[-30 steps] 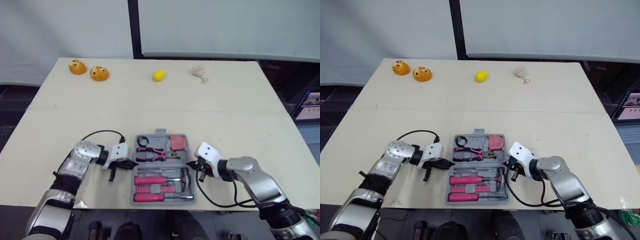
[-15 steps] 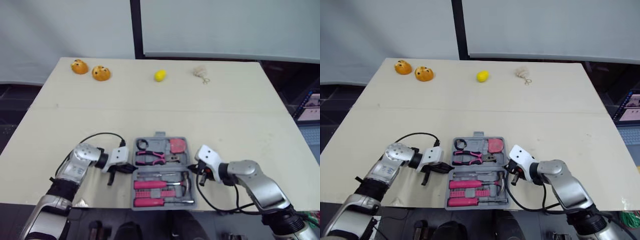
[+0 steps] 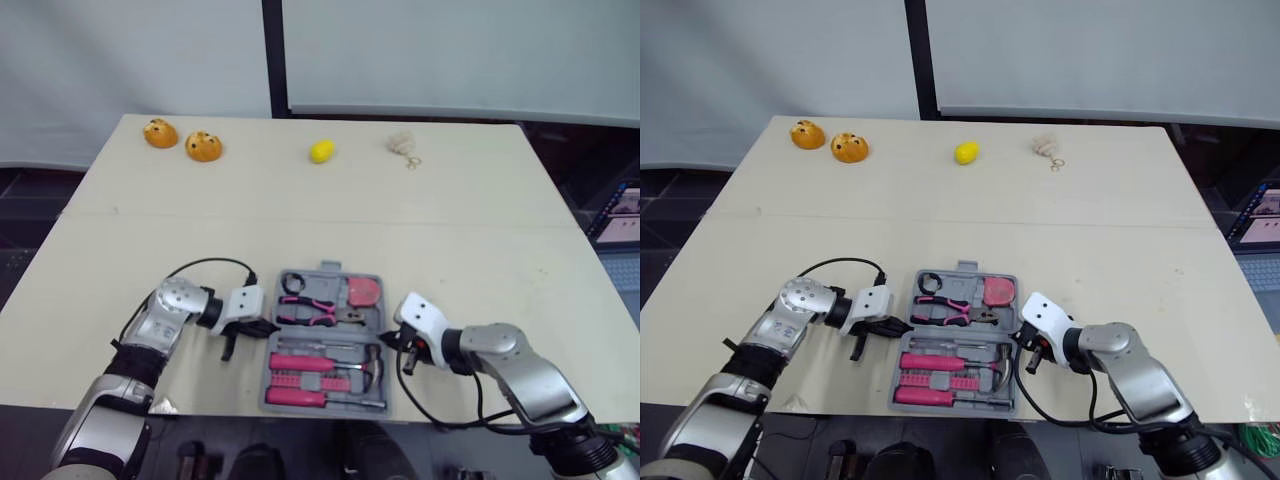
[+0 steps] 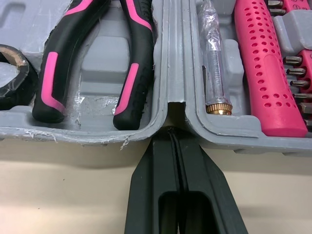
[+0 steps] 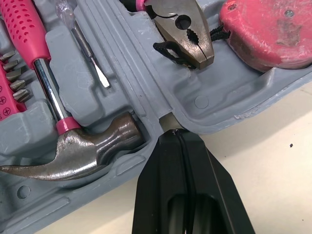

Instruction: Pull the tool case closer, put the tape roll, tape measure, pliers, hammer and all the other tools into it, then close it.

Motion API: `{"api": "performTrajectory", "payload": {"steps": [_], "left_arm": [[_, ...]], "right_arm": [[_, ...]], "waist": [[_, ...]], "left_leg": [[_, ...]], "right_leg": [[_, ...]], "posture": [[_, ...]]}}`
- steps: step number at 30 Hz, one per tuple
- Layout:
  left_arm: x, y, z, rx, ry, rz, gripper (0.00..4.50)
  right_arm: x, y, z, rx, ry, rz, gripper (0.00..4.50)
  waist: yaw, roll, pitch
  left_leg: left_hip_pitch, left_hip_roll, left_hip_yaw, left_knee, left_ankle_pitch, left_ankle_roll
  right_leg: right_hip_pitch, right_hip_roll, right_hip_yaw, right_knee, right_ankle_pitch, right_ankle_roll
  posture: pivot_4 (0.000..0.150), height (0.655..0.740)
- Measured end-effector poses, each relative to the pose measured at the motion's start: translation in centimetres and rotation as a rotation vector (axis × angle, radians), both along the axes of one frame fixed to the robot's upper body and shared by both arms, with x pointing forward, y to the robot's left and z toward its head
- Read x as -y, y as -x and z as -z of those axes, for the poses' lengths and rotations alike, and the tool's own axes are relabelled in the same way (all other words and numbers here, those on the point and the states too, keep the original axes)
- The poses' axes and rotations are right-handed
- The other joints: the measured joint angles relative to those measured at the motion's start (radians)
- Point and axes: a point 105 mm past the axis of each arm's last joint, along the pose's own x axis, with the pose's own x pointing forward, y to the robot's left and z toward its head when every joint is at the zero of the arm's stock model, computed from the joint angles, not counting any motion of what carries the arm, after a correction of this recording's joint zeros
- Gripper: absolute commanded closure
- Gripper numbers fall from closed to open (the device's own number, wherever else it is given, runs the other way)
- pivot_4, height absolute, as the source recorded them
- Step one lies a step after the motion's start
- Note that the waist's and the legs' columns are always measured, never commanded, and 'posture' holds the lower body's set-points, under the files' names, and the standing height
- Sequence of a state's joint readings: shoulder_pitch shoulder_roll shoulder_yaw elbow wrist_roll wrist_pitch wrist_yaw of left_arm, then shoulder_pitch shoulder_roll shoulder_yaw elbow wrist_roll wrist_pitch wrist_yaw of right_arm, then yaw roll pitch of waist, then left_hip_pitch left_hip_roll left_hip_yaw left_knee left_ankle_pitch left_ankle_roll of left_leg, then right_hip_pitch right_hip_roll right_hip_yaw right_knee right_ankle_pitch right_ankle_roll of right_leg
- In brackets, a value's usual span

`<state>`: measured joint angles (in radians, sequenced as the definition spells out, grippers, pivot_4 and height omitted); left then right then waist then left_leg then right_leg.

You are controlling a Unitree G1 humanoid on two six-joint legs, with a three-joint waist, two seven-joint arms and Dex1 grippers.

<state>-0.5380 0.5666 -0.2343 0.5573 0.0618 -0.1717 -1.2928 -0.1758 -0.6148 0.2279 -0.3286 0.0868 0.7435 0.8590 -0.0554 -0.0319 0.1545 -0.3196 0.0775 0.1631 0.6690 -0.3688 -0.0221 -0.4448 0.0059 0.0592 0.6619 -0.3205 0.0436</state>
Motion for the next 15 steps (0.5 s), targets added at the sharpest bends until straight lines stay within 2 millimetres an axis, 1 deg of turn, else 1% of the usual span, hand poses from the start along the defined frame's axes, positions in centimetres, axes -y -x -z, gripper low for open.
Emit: {"api": "performTrajectory", "payload": {"steps": [5,15], "left_arm": [[0.10,0.37,0.08,0.001,0.000,0.005,4.47],[0.10,0.36,0.09,-0.001,0.002,0.000,4.47]], "right_arm": [[0.12,0.09,0.05,-0.006,-0.001,0.001,4.50],[0.17,0.09,0.03,-0.007,-0.001,0.001,4.50]], "waist": [[0.000,0.000,0.000],[0.000,0.000,0.000]], "left_leg": [[0.000,0.000,0.000,0.000,0.000,0.000],[0.000,0.000,0.000,0.000,0.000,0.000]], "right_leg": [[0.000,0.000,0.000,0.000,0.000,0.000],[0.000,0.000,0.000,0.000,0.000,0.000]], "posture": [[0.150,0.7400],[0.150,0.7400]]}}
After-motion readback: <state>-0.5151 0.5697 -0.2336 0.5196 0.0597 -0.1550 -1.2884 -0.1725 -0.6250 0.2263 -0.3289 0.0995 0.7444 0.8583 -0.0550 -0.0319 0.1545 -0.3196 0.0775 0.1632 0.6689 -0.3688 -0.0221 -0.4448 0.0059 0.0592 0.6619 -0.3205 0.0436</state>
